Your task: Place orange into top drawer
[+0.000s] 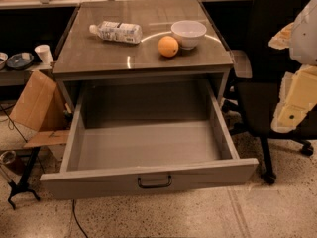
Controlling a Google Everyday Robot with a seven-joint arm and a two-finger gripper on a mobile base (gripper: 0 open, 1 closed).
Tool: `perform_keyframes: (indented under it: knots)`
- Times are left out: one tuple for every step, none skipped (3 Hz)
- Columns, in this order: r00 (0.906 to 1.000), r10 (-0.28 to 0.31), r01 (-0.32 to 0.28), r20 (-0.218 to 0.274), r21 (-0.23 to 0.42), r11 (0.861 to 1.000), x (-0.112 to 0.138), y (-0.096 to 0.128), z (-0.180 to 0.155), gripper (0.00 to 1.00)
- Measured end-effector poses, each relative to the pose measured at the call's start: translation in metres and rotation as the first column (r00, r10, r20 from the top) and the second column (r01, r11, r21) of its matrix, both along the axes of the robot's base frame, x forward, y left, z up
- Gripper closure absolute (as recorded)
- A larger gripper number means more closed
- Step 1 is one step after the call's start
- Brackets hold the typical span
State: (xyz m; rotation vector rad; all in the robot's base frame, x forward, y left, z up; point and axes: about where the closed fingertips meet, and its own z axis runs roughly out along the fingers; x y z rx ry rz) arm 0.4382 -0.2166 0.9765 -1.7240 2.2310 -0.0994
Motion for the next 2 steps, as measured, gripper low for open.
perform_keyframes:
  knots:
    - [1.0000, 0.000, 0.000, 0.000, 0.000, 1.000, 0.000, 0.000, 0.000, 0.00]
    - [0.9995, 0.006, -0.007, 0.030, 0.033, 0.999, 0.010, 0.014, 0.007, 0.00]
